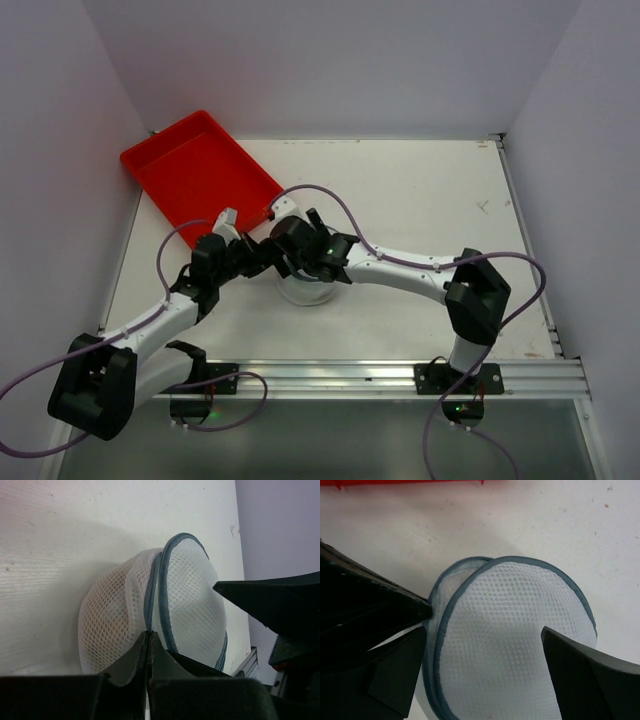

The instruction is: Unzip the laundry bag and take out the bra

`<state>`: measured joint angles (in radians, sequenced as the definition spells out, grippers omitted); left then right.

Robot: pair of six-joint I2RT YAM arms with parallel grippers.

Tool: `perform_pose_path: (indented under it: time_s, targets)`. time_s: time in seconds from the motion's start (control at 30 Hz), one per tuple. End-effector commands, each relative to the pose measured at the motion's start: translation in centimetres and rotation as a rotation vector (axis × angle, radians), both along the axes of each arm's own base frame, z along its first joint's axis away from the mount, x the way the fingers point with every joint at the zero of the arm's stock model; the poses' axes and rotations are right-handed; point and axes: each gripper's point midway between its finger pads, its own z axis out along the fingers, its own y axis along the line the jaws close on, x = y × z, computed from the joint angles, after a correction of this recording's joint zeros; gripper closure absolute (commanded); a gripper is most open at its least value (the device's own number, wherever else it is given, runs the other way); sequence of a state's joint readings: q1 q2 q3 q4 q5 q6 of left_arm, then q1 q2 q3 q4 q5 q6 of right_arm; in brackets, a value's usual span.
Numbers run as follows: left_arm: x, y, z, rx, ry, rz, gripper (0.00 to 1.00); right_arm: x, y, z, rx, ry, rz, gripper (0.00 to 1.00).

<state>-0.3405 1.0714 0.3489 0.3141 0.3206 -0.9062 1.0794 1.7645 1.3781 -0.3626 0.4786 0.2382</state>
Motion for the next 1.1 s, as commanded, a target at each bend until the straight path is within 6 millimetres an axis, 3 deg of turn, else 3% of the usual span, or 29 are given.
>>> perform_pose_path:
  time_s: [0.0, 0.2, 0.43, 0.57, 0.67, 0.7, 0.77, 0.8, 0.83, 0.97, 1.07]
  targets:
    - [0.3, 0.3, 0.9, -0.01, -0.036, 0.019, 1.0, 1.0, -0.7, -0.7, -0.047, -0.024, -0.068, 0.01]
    - [0.1, 0.8, 0.6, 0.005, -0.026, 0.041, 1.0, 1.5, -2.3, -1.7, -0.105, -0.044, -0.132, 0.01]
    - [-0.1, 1.3, -0.2, 0.031, -0.001, 0.062, 1.0, 2.4, -5.8, 1.9, -0.08, -0.132, -0.254, 0.03]
    - [-0.2, 1.6, -0.5, 0.04, 0.013, 0.075, 1.0, 2.8, -9.5, 4.3, -0.031, -0.168, -0.374, 0.03]
    - [-0.3, 1.6, -0.4, 0.036, 0.015, 0.081, 1.0, 2.5, -13.3, 4.0, -0.021, -0.147, -0.484, 0.03]
    - [-0.4, 1.6, -0.5, 0.034, 0.017, 0.079, 1.0, 2.0, -14.6, 4.7, 0.003, -0.141, -0.507, 0.04]
    - [-0.5, 1.5, -0.4, 0.028, 0.016, 0.074, 1.0, 1.3, -17.3, 3.4, 0.023, -0.101, -0.58, 0.04]
    - [-0.6, 1.4, -0.3, 0.022, 0.016, 0.063, 1.0, 0.6, -18.6, 4.1, 0.052, -0.098, -0.6, 0.04]
    - [-0.8, 1.3, -0.3, 0.021, 0.016, 0.057, 1.0, -0.3, -19.9, 2.7, 0.047, -0.076, -0.625, 0.04]
    - [-1.2, 1.5, 0.2, 0.035, 0.003, 0.048, 1.0, -3.3, -22.4, 1.0, 0.132, 0.006, -0.643, 0.03]
    - [-1.3, 2.0, 0.6, 0.073, -0.009, 0.053, 1.0, -5.3, -22.6, 0.4, 0.234, 0.079, -0.618, 0.03]
